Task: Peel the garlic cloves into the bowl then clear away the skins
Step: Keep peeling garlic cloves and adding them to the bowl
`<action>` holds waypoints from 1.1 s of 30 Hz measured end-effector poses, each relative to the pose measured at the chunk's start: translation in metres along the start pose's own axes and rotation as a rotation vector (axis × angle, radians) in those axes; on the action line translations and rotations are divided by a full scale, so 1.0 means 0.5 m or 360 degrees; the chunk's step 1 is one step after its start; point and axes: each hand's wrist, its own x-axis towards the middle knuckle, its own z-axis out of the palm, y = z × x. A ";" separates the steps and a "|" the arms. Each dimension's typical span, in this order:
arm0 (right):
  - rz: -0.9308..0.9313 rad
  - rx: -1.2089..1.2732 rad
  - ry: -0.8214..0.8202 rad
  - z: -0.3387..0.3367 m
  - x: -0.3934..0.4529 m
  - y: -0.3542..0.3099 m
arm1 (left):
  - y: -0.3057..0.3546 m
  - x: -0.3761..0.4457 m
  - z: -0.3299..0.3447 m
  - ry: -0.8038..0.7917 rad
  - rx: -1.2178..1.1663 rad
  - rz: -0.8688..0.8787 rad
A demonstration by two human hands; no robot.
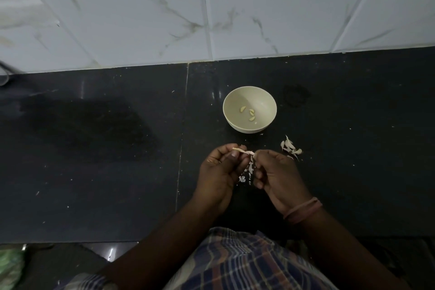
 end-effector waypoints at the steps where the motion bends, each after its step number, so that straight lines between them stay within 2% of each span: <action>1: -0.0001 0.0010 0.0019 -0.002 0.003 0.003 | 0.000 0.003 -0.002 0.0024 -0.0051 -0.0015; 4: -0.0040 0.0018 0.0098 -0.012 0.009 0.004 | 0.004 0.009 -0.011 0.0080 -0.0154 -0.0029; 17: -0.0583 -0.0735 0.0256 -0.016 0.018 0.009 | 0.004 0.010 -0.016 0.0009 -0.0184 -0.0087; 20: -0.0766 -0.0894 0.0218 -0.018 0.013 0.008 | 0.003 0.007 -0.018 0.0014 -0.0088 -0.0079; 25: -0.0759 -0.0882 0.0240 -0.012 0.013 0.002 | 0.001 0.007 -0.015 -0.0012 -0.0013 -0.0050; 29: -0.0932 -0.1036 0.0056 -0.012 0.009 0.001 | 0.001 0.007 -0.008 -0.0003 0.0044 -0.0014; 33: -0.1055 -0.1129 0.0014 -0.010 0.006 -0.002 | 0.006 0.006 -0.007 0.0025 0.0086 -0.0003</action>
